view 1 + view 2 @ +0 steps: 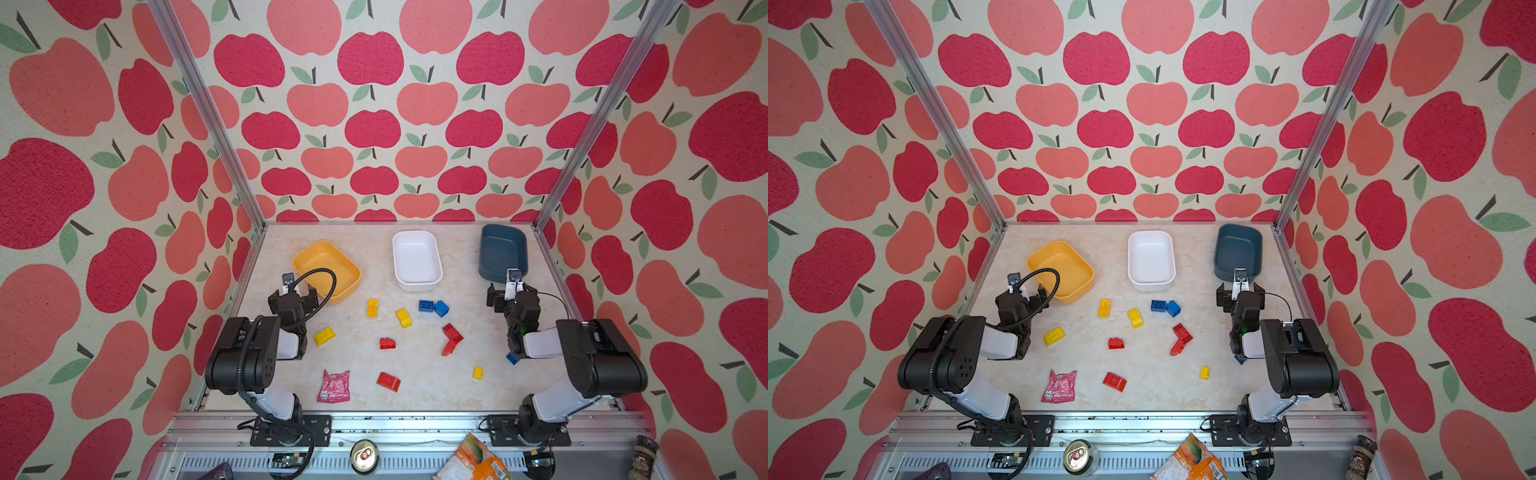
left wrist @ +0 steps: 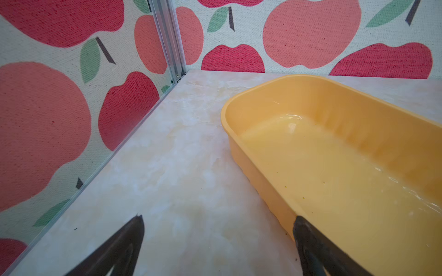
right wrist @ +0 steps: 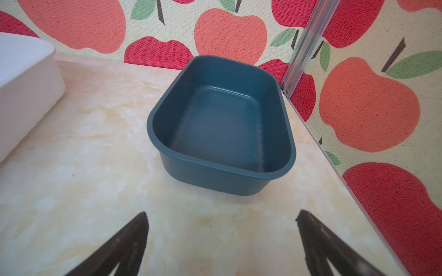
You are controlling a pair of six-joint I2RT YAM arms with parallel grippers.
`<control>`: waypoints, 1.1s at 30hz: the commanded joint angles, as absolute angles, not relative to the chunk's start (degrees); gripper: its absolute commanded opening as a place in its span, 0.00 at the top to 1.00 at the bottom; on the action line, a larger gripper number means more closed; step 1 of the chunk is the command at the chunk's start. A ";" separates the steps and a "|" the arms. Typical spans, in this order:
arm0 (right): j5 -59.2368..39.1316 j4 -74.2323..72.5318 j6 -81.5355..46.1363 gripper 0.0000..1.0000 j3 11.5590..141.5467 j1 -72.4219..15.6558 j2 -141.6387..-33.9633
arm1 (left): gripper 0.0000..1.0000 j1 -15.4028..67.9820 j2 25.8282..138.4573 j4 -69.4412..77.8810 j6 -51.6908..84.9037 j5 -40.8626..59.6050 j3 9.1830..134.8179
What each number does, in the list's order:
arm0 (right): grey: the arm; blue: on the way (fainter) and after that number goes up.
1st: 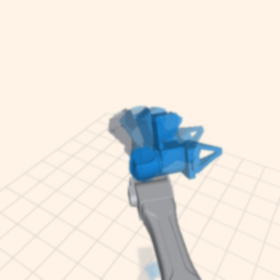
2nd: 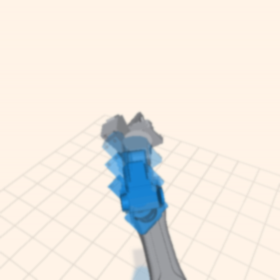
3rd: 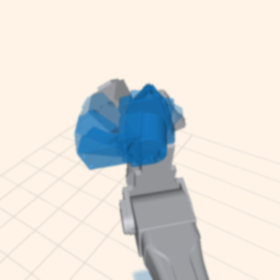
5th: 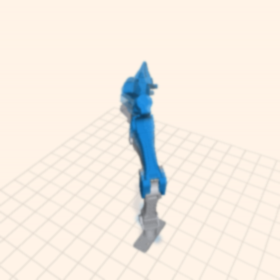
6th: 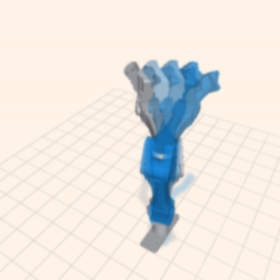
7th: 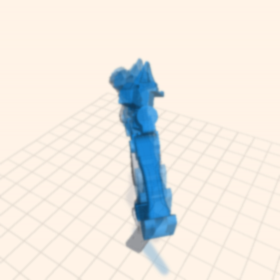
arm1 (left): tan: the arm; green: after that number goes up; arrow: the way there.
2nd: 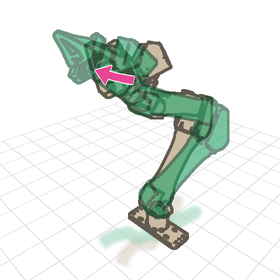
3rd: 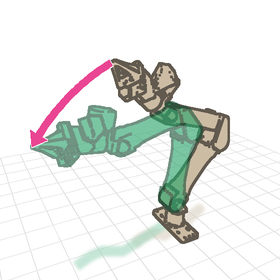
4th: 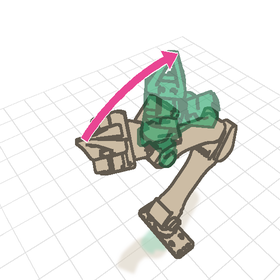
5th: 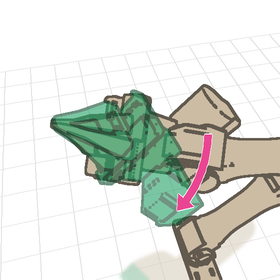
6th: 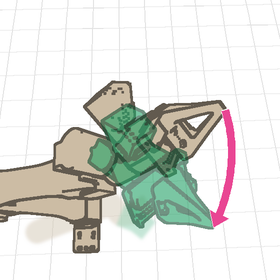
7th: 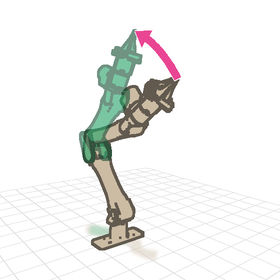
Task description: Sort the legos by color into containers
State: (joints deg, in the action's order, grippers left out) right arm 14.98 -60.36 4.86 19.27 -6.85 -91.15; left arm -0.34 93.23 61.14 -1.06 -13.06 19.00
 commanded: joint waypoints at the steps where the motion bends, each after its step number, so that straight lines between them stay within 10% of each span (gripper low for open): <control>1: 15.69 -59.55 3.87 0.01 20.11 -6.64 -91.52 | 0.01 -0.45 93.38 62.07 -1.76 -12.30 19.42; 33: 14.36 -58.63 3.41 0.01 20.41 -5.95 -91.28 | 0.01 -1.76 92.93 58.85 -0.70 -10.13 20.57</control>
State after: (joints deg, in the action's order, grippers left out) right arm 14.92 -60.31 4.84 19.29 -6.72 -91.15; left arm -1.39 93.23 59.37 -0.99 -11.22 19.51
